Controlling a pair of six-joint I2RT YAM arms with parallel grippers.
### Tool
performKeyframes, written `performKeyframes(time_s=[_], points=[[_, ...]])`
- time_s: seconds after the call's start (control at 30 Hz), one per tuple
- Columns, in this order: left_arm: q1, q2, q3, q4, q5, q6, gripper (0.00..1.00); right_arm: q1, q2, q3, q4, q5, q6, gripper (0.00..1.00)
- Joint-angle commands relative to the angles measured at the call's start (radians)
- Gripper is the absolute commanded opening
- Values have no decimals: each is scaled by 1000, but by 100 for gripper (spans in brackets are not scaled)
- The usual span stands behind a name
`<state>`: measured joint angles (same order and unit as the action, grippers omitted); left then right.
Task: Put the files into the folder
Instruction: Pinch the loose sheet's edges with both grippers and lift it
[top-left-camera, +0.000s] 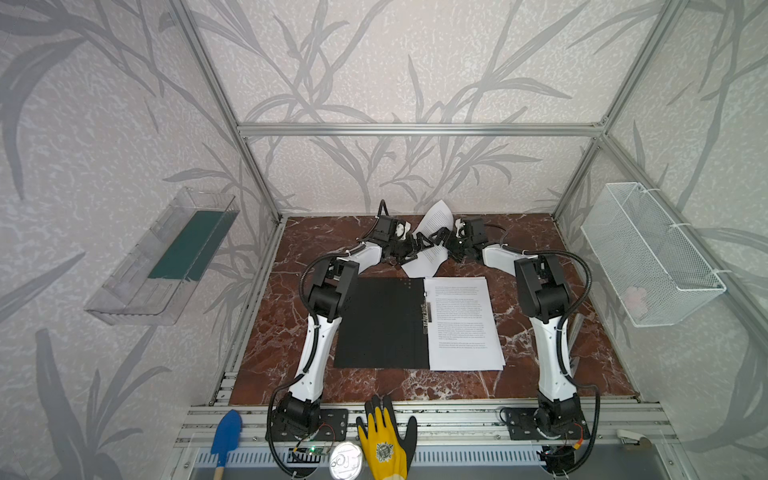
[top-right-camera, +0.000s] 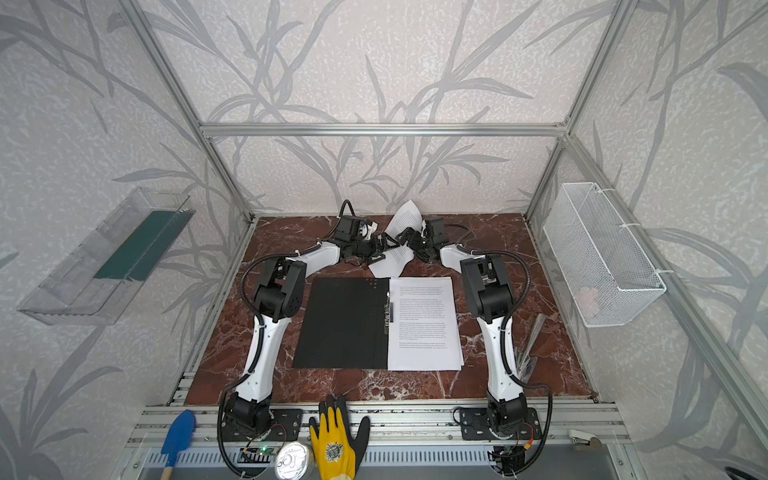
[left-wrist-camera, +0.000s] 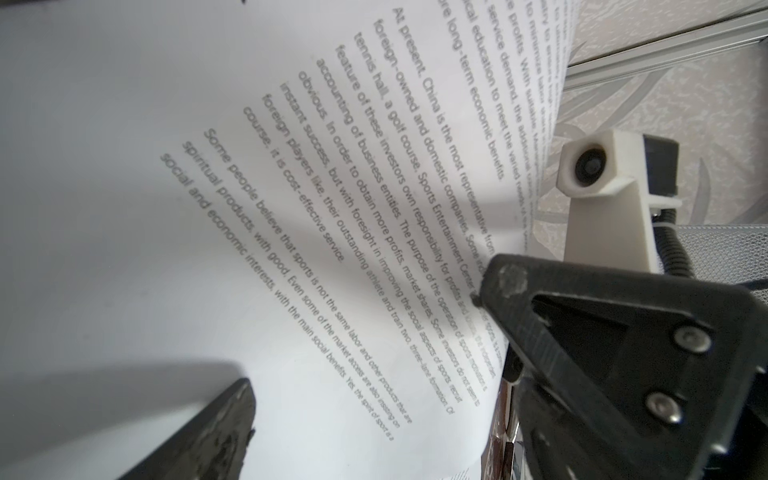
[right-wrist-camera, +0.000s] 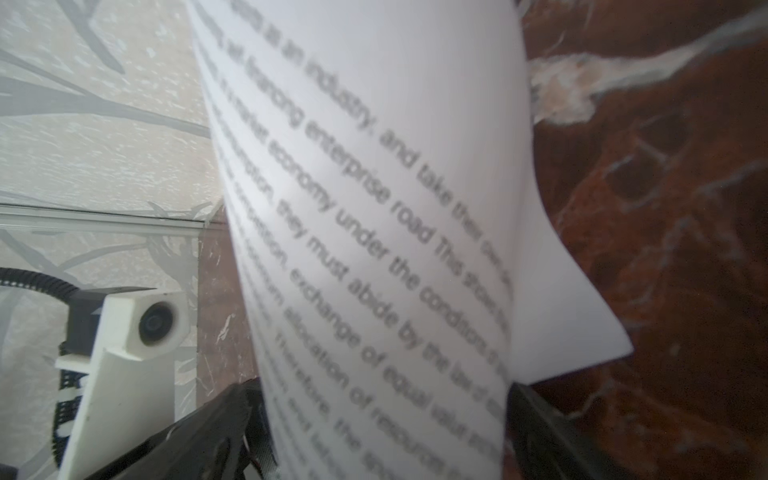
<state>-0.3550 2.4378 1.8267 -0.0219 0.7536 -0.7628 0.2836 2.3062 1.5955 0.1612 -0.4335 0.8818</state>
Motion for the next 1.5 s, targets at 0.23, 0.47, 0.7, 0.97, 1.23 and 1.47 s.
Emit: performKeyframes(time_s=[0.23, 0.47, 0.7, 0.97, 1.23, 1.47], points=[[-4, 73, -31, -95, -45, -23, 99, 37, -78, -100, 172, -48, 101, 99], [0, 72, -45, -83, -42, -30, 99, 37, -80, -125, 225, -32, 120, 99], [11, 62, -71, -50, -24, -45, 99, 38, -90, -175, 257, 11, 121, 92], [21, 56, -88, -25, -19, -63, 99, 52, -144, -355, 434, 124, 170, 67], [21, 65, -95, -3, -12, -85, 99, 93, -137, -432, 533, 235, 246, 43], [21, 62, -100, 0, -5, -90, 99, 132, -151, -484, 572, 365, 284, 32]])
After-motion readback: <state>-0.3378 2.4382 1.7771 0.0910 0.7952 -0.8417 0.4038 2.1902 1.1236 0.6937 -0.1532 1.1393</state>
